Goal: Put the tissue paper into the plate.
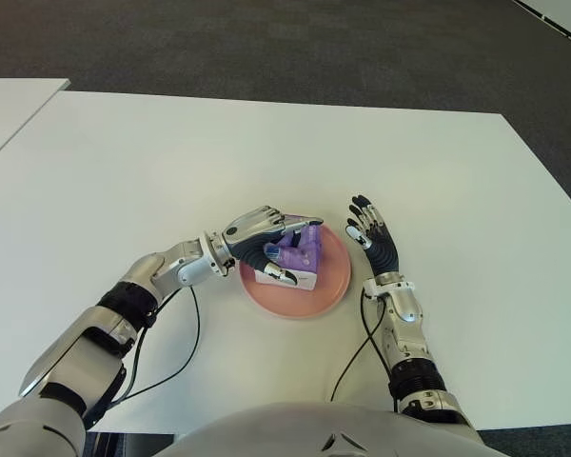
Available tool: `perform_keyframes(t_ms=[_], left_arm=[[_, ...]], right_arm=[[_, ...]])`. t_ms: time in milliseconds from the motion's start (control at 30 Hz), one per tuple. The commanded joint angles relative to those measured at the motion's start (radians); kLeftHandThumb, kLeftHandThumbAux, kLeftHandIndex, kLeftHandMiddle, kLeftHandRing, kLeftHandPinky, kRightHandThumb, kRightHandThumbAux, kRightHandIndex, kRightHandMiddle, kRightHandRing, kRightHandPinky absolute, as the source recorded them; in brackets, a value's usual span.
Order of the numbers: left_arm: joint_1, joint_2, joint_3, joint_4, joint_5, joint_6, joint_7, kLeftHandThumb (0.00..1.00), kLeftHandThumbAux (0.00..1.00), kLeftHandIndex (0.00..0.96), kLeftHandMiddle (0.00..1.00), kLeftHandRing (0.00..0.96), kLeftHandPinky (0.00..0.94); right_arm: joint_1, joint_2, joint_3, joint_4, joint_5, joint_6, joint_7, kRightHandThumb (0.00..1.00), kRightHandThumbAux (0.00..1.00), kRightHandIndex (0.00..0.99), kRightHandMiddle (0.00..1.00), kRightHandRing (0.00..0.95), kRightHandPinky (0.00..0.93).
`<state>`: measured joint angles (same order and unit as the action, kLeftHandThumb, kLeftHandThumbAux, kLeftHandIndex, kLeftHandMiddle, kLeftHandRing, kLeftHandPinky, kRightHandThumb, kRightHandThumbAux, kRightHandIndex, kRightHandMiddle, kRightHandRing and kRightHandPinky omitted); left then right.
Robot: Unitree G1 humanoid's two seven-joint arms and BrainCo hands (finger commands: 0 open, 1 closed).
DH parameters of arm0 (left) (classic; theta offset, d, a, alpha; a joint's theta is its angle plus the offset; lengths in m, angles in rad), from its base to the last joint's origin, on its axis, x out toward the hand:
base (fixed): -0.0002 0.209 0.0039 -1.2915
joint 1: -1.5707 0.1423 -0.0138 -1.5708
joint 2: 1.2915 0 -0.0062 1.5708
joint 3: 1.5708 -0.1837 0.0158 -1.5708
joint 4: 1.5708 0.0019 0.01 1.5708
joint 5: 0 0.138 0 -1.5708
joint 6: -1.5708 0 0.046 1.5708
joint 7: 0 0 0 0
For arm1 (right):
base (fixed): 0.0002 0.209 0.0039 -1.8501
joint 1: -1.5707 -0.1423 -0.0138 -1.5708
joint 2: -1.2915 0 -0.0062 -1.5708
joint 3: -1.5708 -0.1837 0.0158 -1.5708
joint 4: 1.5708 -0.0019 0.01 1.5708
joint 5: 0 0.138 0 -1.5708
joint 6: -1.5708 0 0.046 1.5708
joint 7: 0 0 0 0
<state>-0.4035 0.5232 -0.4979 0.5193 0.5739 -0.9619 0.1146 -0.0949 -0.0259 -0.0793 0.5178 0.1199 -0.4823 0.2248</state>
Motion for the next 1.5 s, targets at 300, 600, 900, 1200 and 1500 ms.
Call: perform_keyframes(t_ms=[300, 600, 900, 1200, 1500], left_arm=[[0.085, 0.107, 0.076, -0.275, -0.663, 0.208, -0.493, 0.224, 0.244, 0.000, 0.000, 0.000, 0.000], [-0.037, 0.016, 0.273, -0.219, -1.129, 0.458, -0.740, 0.171, 0.256, 0.000, 0.000, 0.000, 0.000], [0.076, -0.053, 0.465, -0.400, -1.335, 0.601, -0.548, 0.152, 0.168, 0.000, 0.000, 0.000, 0.000], [0.052, -0.114, 0.604, -0.409, -1.339, 0.731, -0.520, 0.109, 0.151, 0.000, 0.000, 0.000, 0.000], [0.022, -0.185, 0.717, -0.223, -1.283, 0.770, -0.514, 0.136, 0.123, 0.000, 0.000, 0.000, 0.000]], right_arm=[[0.076, 0.021, -0.001, 0.020, 0.005, 0.106, -0.044, 0.476, 0.546, 0.071, 0.051, 0.002, 0.011], [0.082, 0.033, 0.005, 0.004, 0.004, 0.104, -0.052, 0.490, 0.519, 0.094, 0.062, 0.015, 0.026], [0.085, 0.034, 0.010, 0.006, 0.000, 0.100, -0.050, 0.503, 0.499, 0.099, 0.080, 0.023, 0.024], [0.096, 0.041, 0.007, -0.013, 0.013, 0.109, -0.046, 0.539, 0.482, 0.108, 0.103, 0.042, 0.025], [0.100, 0.048, 0.007, -0.015, 0.021, 0.113, -0.038, 0.536, 0.496, 0.106, 0.108, 0.049, 0.026]])
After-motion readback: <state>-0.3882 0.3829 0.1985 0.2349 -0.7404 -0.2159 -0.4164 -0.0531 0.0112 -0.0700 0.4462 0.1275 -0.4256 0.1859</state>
